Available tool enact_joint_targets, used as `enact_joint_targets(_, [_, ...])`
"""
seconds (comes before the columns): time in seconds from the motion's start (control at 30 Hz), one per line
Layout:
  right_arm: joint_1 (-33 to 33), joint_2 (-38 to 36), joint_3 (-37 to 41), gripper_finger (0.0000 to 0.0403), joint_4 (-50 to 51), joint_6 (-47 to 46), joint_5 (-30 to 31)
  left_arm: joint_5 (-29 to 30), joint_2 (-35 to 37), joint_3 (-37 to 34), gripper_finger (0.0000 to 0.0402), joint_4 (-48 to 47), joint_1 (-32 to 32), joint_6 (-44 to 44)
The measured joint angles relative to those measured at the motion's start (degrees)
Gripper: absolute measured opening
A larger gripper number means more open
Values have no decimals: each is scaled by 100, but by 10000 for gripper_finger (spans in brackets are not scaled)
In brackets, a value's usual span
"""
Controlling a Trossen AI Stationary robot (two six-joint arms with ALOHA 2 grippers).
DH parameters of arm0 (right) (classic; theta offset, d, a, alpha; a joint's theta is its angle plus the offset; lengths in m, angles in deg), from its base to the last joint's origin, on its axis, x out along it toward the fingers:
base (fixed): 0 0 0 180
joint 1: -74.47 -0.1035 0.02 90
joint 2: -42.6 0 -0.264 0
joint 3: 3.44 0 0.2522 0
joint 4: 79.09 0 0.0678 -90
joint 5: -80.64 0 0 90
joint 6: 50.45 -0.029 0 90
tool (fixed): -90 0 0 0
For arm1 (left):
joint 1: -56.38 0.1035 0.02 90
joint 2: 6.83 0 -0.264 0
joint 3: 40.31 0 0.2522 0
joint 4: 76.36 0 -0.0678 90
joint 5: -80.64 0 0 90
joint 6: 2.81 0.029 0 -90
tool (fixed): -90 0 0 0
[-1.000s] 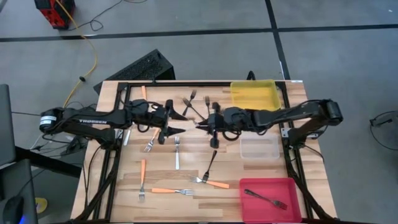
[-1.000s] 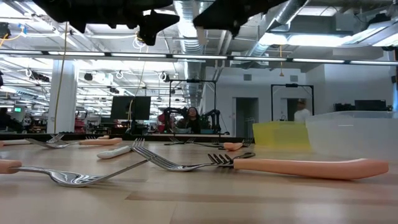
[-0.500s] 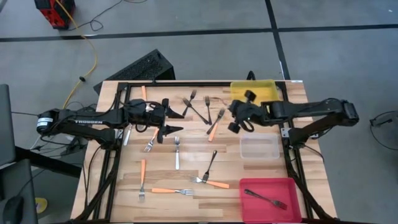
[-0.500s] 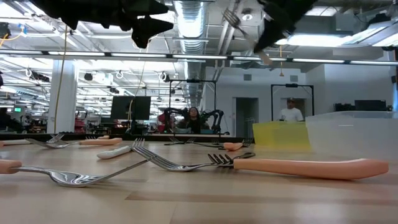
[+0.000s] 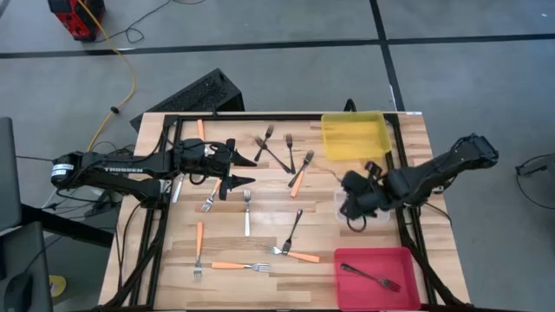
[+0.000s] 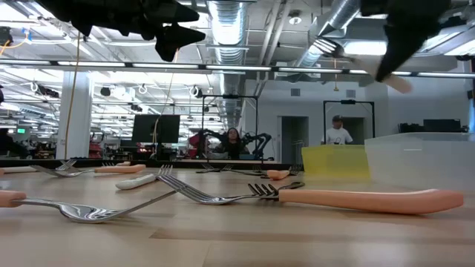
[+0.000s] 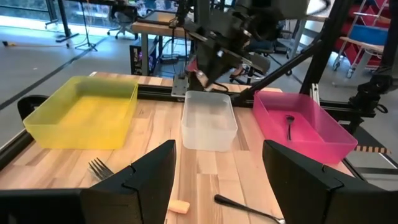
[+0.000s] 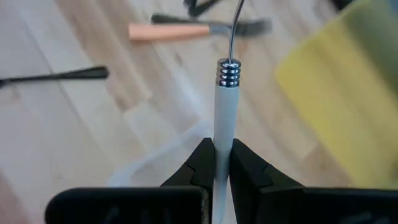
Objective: Sort silverware by color (type)
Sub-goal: Put the white fork into the transparent bin
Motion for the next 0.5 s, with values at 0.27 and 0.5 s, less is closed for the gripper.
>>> enact_joint_targets(0.27, [-901, -2, 474, 47, 353, -1823, -163, -13, 0, 0, 226, 0, 0, -2])
enact_joint_targets(0.5, [-990, -2, 981, 47, 481, -2436, -681, -10, 0, 0, 226, -5, 0, 20])
